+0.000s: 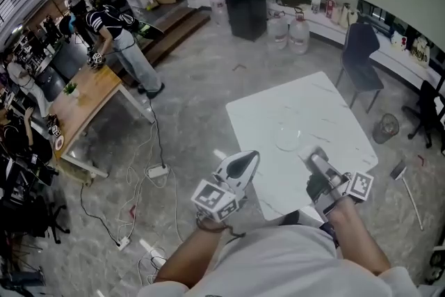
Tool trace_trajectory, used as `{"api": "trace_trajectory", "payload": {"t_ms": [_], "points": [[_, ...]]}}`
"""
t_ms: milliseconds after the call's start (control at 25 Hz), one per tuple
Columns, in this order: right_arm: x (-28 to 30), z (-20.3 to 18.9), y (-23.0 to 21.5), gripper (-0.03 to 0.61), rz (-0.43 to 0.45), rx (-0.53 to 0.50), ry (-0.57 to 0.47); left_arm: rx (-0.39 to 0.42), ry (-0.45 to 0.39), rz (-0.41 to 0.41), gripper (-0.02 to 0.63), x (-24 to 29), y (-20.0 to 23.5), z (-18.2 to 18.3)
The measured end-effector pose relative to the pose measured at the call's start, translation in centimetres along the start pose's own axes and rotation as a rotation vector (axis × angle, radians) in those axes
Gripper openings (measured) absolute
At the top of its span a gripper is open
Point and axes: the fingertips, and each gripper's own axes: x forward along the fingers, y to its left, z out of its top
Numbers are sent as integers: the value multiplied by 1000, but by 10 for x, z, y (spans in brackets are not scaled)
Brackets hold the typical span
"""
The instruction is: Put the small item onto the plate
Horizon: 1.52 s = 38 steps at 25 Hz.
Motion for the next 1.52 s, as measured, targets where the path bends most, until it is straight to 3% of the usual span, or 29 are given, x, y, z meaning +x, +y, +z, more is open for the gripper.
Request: {"api": "trace_trajectory", "payload": {"t_ms": [240, 480, 920, 1520], "points": [[18, 70, -33, 104, -28, 26, 67, -15, -5, 57, 6, 72, 14, -13], [38, 110, -78, 104, -70, 57, 141, -23, 3, 100, 6, 125, 32, -31], [100, 131, -166, 104, -156, 86, 157, -47, 43, 67, 6, 177, 97, -69], [142, 137, -310, 104, -323, 126, 163, -92, 89, 54, 6, 216, 181, -155]]}}
